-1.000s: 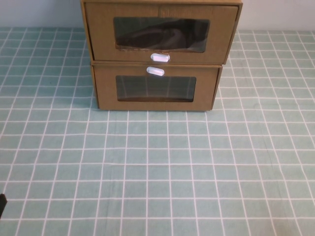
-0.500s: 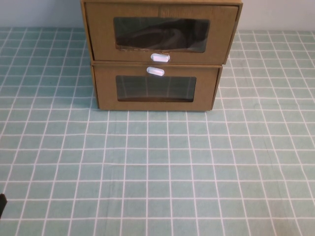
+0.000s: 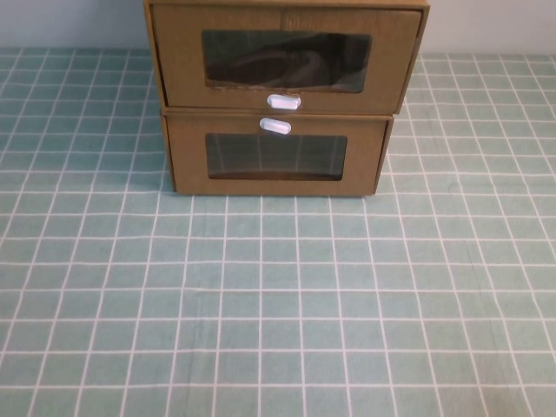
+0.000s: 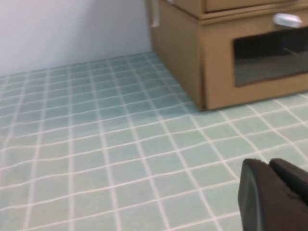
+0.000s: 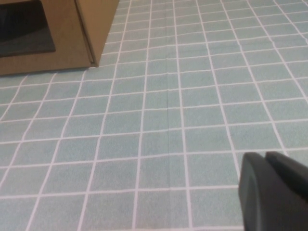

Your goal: Close the shoe box

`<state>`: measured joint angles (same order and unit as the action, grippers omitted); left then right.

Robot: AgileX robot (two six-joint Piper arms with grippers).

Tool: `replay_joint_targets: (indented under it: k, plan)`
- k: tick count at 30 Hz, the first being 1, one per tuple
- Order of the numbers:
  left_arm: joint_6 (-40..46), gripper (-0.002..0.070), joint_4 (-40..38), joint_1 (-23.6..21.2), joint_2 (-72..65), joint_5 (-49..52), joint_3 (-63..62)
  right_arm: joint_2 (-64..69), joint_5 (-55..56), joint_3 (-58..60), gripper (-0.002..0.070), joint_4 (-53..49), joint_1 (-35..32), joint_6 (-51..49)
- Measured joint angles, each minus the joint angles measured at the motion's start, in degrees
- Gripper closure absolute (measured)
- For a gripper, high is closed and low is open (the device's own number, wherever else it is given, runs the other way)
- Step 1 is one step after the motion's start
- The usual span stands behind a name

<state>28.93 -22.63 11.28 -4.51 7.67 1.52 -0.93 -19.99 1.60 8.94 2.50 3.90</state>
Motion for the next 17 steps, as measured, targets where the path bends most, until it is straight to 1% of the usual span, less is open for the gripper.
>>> replay_joint_targets:
  k: [2, 3, 5, 8, 12, 17]
  plan:
    - [-12.6, 0.068, 10.8, -2.1, 1.9, 0.2, 0.0, 0.0, 0.0, 0.0, 0.0687, 0.0, 0.0, 0.0]
    - [-18.0, 0.068, 14.6, -3.1, 3.0, 0.8, 0.0, 0.0, 0.0, 0.0, 0.0687, 0.0, 0.0, 0.0]
    - [-24.4, 0.068, 20.3, -5.3, 4.5, 2.8, 0.0, 0.0, 0.0, 0.0, 0.0687, 0.0, 0.0, 0.0]
    - [-27.5, 0.068, 23.0, -7.0, 5.0, 5.7, 0.0, 0.0, 0.0, 0.0, 0.0687, 0.0, 0.0, 0.0]
    - [-28.2, 0.068, 24.0, -7.3, 5.0, 11.5, 0.0, 0.0, 0.0, 0.0, 0.0687, 0.0, 0.0, 0.0]
    - [-28.2, 0.068, 23.9, -7.5, 5.1, 12.5, 0.0, 0.0, 0.0, 0.0, 0.0687, 0.0, 0.0, 0.0]
